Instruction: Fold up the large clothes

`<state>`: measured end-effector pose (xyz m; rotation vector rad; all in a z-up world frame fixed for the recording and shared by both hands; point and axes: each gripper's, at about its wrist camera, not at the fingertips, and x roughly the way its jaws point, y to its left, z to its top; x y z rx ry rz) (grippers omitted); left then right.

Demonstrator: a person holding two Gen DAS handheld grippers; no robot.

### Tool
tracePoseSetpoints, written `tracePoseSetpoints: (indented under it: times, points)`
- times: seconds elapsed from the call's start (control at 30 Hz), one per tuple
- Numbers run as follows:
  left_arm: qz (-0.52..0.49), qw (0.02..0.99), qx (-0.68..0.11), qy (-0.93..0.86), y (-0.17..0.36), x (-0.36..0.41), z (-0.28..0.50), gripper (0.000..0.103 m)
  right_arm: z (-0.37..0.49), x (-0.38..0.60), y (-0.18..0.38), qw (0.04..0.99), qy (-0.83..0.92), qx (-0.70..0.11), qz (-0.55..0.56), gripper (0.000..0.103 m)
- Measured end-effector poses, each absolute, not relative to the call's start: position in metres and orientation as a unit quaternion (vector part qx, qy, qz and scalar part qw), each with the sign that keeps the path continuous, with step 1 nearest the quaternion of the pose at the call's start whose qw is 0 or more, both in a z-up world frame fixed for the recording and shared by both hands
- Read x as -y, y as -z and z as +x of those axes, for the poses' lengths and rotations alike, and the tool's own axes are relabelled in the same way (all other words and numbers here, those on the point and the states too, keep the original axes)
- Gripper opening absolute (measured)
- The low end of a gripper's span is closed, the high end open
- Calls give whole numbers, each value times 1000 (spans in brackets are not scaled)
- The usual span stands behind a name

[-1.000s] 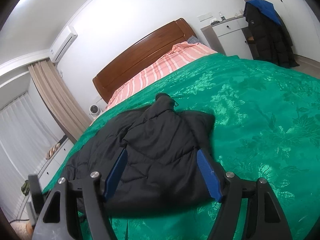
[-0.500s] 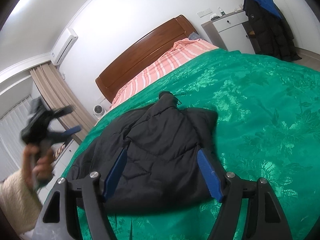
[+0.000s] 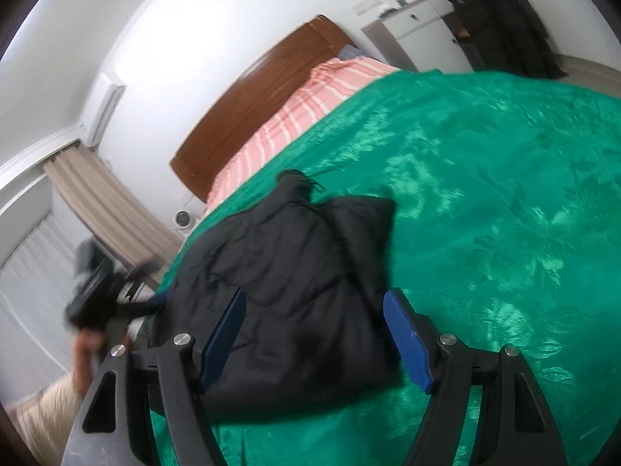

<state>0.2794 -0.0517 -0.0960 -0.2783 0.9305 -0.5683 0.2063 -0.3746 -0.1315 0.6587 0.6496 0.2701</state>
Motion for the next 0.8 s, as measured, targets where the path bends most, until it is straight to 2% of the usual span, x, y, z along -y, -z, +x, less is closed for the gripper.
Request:
tracePoseSetpoints:
  times: [0.2,0.23,0.3,0.37,0.4,0.43,0.47,0.5,0.53,0.7,0.8]
  points:
    - [-71,857,-432,273,116,61,203,102,223,375,158,840,-154,-347,388,84]
    - [-68,854,-435,278,120,65,197,102,229,372,160,835,-164,-341,399,92]
    - [-50,850,-443,282,130,74,188,102,246,365,163,824,-185,-339,415,98]
    - [3,856,-438,275,138,89,179,102,268,349,164,821,-191,-370,391,97]
    - [33,859,-436,269,141,96,175,102,278,340,163,818,-195,-397,367,85]
    - [55,859,-435,263,143,101,171,102,283,334,162,816,-199,-411,354,62]
    - [66,858,-436,262,142,104,170,102,284,330,155,818,-197,-416,346,55]
    - [67,853,-443,267,139,103,167,102,282,327,141,829,-193,-408,331,41]
    - [56,849,-448,276,134,99,165,102,277,321,122,847,-190,-396,299,35]
    - [-72,848,-443,282,104,34,147,101,246,247,23,922,-189,-323,102,33]
    - [-124,863,-421,250,84,-20,137,101,233,193,-13,936,-202,-289,20,33]
